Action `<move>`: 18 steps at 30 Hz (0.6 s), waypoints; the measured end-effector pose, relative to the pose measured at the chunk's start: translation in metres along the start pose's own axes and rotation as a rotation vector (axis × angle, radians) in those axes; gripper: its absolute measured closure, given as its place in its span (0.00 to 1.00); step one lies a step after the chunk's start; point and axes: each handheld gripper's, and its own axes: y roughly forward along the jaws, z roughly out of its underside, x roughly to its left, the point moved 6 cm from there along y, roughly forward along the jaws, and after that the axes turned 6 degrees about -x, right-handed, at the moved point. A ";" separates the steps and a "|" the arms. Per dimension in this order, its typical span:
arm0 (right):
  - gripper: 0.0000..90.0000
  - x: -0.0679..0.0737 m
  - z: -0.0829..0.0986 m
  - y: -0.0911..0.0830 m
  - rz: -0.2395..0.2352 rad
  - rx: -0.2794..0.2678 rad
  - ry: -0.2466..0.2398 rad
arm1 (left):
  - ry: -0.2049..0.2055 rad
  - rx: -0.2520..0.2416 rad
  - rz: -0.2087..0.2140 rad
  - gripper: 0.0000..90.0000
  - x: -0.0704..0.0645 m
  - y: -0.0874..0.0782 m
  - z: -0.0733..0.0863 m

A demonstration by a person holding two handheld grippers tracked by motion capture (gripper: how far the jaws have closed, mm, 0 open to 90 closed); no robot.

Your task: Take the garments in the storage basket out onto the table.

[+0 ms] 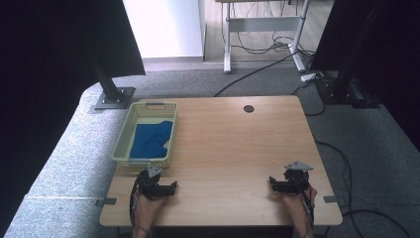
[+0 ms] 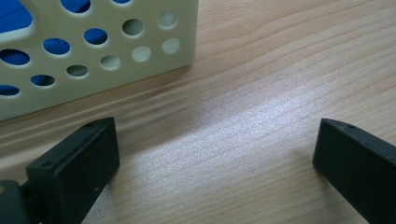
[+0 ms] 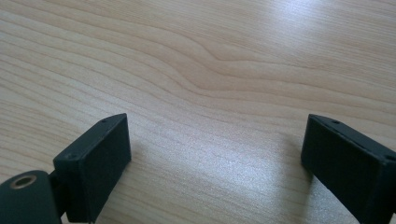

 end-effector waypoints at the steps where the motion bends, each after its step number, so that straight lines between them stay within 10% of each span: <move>1: 0.09 0.000 0.000 0.000 -0.004 0.000 -0.003 | 0.000 0.000 0.000 0.00 0.000 0.000 0.000; 18: 0.10 0.003 0.000 0.000 -0.028 -0.002 -0.020 | 0.001 -0.008 0.005 0.05 0.002 -0.003 0.001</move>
